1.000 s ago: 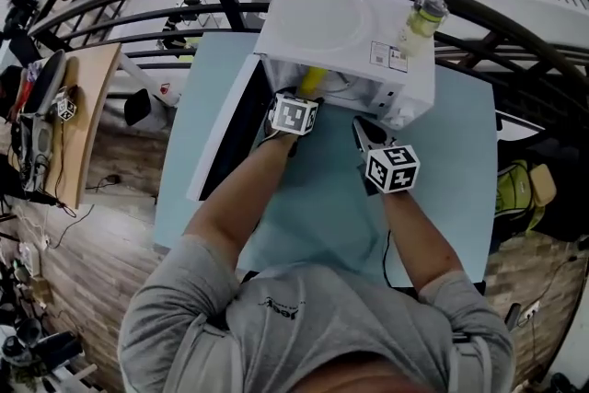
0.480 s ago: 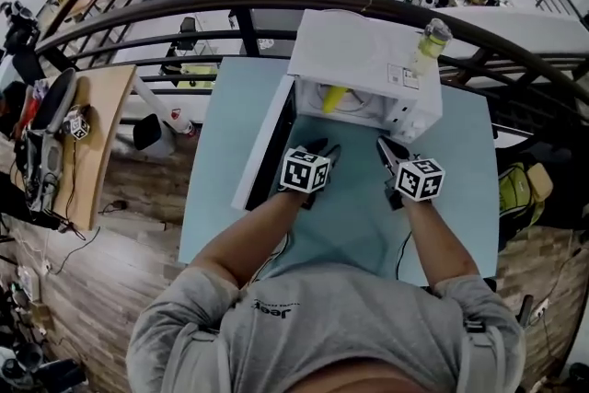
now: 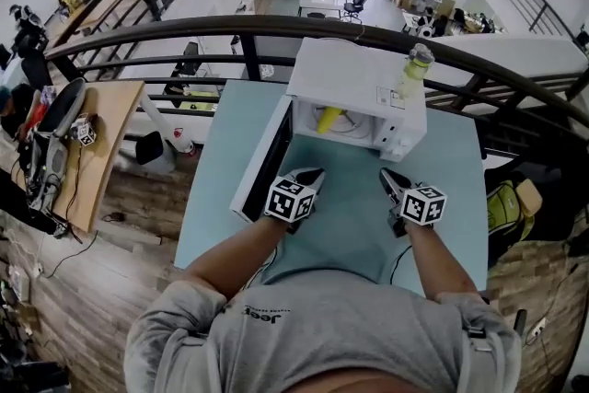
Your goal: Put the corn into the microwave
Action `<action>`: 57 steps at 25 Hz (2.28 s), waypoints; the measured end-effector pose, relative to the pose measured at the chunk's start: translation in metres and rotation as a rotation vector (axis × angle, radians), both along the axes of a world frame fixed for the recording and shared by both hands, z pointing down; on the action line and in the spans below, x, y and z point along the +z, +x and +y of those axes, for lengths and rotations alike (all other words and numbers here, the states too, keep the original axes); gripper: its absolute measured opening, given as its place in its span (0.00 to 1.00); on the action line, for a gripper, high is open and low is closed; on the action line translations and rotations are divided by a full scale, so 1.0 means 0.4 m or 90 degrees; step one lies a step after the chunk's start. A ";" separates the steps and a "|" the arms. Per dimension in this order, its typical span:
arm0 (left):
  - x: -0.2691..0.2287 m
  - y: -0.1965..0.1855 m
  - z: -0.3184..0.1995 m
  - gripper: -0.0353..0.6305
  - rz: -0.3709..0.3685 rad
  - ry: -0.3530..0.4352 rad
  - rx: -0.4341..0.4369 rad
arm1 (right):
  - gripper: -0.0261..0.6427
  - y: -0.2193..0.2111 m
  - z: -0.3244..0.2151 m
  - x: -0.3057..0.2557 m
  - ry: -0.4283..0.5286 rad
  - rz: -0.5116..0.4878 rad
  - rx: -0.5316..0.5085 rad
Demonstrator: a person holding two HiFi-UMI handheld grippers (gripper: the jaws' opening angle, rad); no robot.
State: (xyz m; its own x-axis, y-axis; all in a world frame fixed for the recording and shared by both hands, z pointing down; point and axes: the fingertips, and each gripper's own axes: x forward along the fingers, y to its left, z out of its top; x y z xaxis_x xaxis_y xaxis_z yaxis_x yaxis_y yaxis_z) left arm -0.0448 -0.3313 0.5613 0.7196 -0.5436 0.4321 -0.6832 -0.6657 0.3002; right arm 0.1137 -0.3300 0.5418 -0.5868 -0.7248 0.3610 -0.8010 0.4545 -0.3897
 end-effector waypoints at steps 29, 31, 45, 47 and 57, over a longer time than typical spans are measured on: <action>-0.278 0.126 0.405 0.08 0.027 0.090 -0.189 | 0.06 0.237 0.314 -0.161 0.077 0.002 -0.235; -0.283 0.117 0.402 0.08 0.035 0.093 -0.180 | 0.06 0.230 0.321 -0.171 0.083 0.010 -0.231; -0.329 -0.055 0.322 0.08 0.048 0.129 -0.011 | 0.06 0.018 0.299 -0.188 0.067 -0.036 -0.112; -0.333 -0.084 0.312 0.08 0.045 0.138 0.002 | 0.06 -0.011 0.292 -0.192 0.065 -0.043 -0.102; -0.345 -0.140 0.272 0.08 0.092 0.156 -0.025 | 0.06 -0.003 0.276 -0.284 0.097 -0.005 -0.115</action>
